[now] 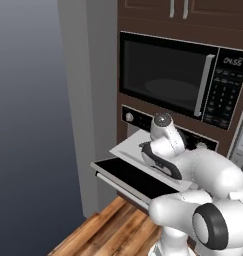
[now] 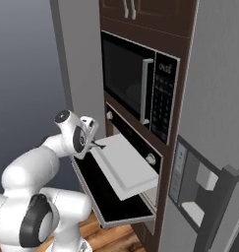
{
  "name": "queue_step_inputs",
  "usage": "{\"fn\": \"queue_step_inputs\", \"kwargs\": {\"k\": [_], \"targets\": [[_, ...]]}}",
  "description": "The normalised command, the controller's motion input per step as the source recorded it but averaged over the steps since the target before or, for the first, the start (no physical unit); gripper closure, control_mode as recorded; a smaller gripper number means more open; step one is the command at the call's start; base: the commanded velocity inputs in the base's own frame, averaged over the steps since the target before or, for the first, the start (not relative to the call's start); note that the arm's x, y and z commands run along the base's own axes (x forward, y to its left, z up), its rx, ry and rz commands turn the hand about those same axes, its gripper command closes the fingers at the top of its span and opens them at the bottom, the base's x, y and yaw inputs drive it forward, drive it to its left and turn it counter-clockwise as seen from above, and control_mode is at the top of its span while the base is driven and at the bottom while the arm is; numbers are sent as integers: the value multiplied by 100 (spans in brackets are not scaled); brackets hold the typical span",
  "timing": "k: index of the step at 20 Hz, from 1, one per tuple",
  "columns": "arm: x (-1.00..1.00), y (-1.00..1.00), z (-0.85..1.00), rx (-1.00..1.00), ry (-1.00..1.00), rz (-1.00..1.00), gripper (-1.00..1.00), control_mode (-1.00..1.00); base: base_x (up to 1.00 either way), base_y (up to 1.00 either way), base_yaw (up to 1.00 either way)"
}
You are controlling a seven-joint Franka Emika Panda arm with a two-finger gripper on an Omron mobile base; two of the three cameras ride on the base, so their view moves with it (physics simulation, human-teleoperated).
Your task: Place the fish on the top rack of the oven, and slide the tray back inside. Close the oven door.
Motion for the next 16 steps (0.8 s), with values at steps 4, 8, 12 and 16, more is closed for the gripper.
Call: {"fn": "queue_step_inputs", "kwargs": {"k": [4, 8, 12, 16], "targets": [[12, 3, 0, 2, 6, -7, 100, -100, 0, 0, 0], [19, 0, -10, 6, 8, 0, 100, -100, 0, 0, 0], [33, 0, -29, 4, 5, -2, 100, -100, 0, 0, 0], [36, 0, -43, 0, 0, -12, 100, -100, 0, 0, 0]]}}
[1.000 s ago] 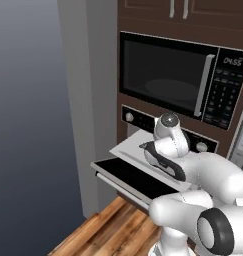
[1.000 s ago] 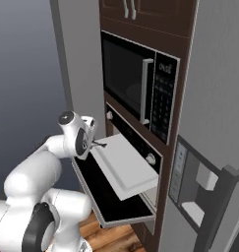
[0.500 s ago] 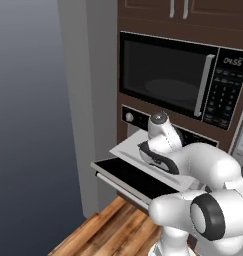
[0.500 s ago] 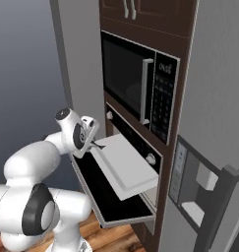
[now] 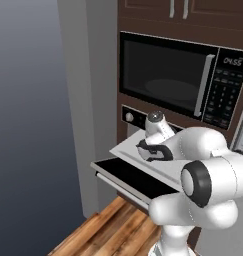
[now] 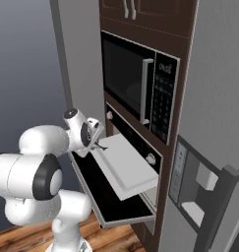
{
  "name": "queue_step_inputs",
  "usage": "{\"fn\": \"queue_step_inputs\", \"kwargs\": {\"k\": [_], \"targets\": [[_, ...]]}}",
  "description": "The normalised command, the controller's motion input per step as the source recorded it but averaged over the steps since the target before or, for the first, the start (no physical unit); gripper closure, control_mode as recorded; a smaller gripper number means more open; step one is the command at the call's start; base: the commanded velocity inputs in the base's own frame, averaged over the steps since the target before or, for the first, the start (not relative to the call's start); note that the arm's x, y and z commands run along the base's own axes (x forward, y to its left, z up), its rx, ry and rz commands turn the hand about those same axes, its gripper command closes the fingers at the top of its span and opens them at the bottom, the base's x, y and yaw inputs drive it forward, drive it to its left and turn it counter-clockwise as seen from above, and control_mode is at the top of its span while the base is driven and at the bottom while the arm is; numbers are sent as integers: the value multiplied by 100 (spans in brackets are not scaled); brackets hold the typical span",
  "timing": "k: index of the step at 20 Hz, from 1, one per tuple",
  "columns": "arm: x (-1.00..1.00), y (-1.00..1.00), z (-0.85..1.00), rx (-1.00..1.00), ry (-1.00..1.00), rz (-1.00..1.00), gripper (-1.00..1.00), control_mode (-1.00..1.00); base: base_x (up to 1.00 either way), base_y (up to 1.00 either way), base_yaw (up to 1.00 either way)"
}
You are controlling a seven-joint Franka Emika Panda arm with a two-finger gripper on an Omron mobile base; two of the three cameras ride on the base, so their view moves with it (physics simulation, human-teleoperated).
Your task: Place the fish on the top rack of the oven, and slide the tray back inside. Close the oven door.
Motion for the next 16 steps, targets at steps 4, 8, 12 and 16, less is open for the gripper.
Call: {"fn": "queue_step_inputs", "kwargs": {"k": [4, 8, 12, 16], "targets": [[33, 0, -38, 0, 0, -11, 100, -100, 0, 0, 0], [27, 0, -33, 0, 0, -10, 100, -100, 0, 0, 0], [23, 0, -28, 0, 1, -9, 100, -100, 0, 0, 0], [21, 0, -31, 0, 0, -8, 100, -100, 0, 0, 0]]}}
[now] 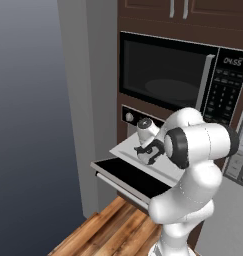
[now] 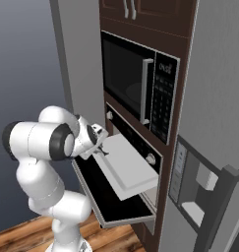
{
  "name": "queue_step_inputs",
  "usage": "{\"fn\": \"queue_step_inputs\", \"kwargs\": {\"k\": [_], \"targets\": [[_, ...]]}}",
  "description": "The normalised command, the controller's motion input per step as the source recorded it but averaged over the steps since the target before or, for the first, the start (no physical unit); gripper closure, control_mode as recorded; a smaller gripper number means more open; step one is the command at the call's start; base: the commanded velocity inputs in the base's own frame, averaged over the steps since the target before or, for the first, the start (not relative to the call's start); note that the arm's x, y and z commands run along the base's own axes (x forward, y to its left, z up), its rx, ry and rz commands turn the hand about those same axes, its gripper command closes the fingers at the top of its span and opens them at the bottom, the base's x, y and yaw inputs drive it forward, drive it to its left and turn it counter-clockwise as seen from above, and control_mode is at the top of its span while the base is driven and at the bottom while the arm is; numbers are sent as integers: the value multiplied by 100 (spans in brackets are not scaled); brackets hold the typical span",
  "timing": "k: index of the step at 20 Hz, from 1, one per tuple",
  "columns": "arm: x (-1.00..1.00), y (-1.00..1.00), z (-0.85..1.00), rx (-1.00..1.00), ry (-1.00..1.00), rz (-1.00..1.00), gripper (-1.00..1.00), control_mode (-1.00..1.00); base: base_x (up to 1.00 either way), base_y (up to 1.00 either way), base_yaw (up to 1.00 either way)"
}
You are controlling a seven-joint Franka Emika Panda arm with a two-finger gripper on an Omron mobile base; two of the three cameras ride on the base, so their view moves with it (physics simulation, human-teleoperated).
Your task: Place the fish on the top rack of the oven, and slide the tray back inside. Close the oven door.
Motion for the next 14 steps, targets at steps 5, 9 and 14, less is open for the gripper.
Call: {"fn": "queue_step_inputs", "kwargs": {"k": [5, 9, 14], "targets": [[24, 0, -29, 0, 1, -8, 100, -100, 0, 0, 0], [26, 0, -25, 0, 1, -7, 100, -100, 0, 0, 0], [29, 0, -32, 0, 0, -5, 100, -100, 0, 0, 0]]}}
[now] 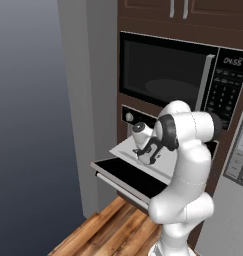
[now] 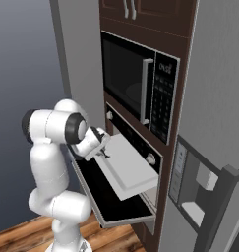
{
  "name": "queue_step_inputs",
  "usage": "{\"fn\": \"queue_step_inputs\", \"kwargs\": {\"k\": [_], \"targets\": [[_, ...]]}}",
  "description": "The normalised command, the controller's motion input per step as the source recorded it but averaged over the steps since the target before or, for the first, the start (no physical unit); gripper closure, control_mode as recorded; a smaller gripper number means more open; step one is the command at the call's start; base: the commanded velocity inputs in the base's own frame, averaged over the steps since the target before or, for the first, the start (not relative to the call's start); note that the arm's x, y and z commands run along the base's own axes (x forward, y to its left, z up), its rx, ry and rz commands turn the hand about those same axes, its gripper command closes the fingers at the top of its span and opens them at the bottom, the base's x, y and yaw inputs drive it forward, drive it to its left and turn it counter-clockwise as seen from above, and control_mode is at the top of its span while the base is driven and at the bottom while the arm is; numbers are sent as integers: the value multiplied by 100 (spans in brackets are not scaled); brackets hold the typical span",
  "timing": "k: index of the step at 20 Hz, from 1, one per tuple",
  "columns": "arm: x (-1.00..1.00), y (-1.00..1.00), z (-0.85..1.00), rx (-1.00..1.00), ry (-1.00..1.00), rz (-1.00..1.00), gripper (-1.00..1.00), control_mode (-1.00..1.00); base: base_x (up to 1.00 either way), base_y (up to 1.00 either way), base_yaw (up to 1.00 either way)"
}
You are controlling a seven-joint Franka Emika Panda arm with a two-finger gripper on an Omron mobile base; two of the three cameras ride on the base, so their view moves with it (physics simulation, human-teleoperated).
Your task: Place the fish on the top rack of the oven, and slide the tray back inside. Close the oven door.
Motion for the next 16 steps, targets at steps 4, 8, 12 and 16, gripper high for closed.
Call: {"fn": "queue_step_inputs", "kwargs": {"k": [4, 8, 12, 16], "targets": [[34, -9, -44, 0, 0, -2, 100, -100, 0, 0, 0], [37, -10, -48, 0, 0, -1, 100, -100, 0, 0, 0], [42, -9, -47, 0, 0, -1, 100, -100, 0, 0, 0], [44, -11, -47, 0, 1, -1, 100, -100, 0, 0, 0]]}}
